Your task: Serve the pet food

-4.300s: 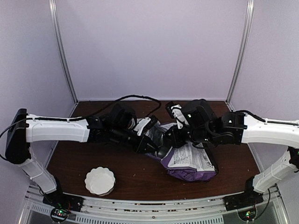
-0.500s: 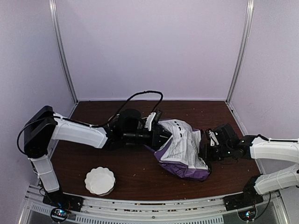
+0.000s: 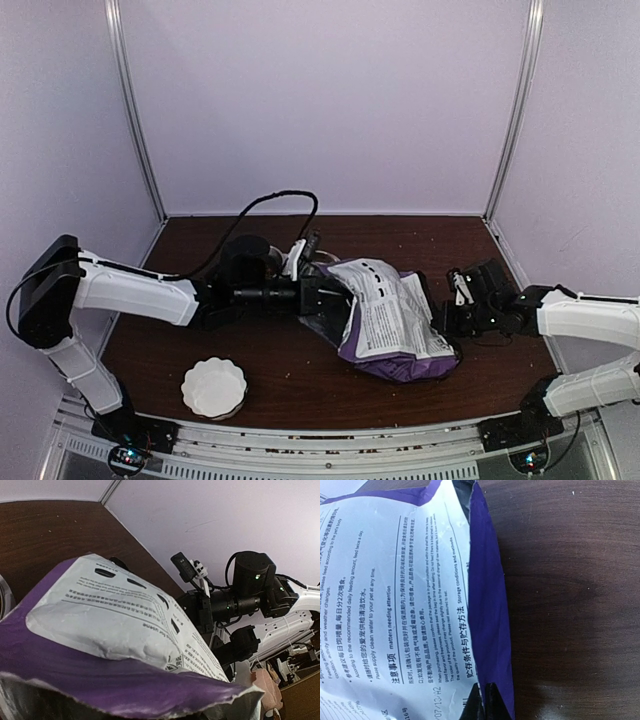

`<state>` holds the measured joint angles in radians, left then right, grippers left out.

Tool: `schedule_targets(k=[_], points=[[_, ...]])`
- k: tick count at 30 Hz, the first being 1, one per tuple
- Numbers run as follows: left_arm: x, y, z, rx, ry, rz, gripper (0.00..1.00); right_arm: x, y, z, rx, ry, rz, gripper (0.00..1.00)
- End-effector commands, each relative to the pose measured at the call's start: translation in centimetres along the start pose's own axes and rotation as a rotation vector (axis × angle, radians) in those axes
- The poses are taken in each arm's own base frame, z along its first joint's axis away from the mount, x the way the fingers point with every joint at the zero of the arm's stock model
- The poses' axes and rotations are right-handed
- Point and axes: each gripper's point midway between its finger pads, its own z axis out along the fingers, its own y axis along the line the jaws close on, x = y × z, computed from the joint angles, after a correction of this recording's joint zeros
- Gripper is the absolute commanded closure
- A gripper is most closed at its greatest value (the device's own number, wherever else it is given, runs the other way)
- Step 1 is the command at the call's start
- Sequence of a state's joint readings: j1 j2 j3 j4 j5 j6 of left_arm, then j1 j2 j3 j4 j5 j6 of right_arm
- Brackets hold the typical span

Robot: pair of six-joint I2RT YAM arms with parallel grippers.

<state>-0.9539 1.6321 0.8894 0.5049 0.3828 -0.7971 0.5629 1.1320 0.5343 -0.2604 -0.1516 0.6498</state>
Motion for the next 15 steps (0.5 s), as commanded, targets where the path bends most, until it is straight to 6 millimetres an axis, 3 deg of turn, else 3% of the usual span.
schedule_targets(k=[1, 6, 11, 15], points=[[-4.2, -4.1, -2.0, 0.117, -0.147, 0.066, 1.00, -2.1, -0.4, -0.5, 0.033, -0.074, 0.006, 1.00], [-4.0, -4.1, -2.3, 0.115, -0.144, 0.065, 1.00, -2.3, 0.1, -0.9, 0.010, -0.072, -0.013, 0.98], [-4.1, -4.4, -2.2, 0.127, -0.139, 0.069, 1.00, -4.2, 1.7, -3.7, -0.032, -0.142, -0.069, 0.59], [-4.2, -4.7, -2.2, 0.140, -0.136, 0.073, 1.00, -6.2, 3.5, -7.4, -0.082, -0.230, -0.115, 0.42]])
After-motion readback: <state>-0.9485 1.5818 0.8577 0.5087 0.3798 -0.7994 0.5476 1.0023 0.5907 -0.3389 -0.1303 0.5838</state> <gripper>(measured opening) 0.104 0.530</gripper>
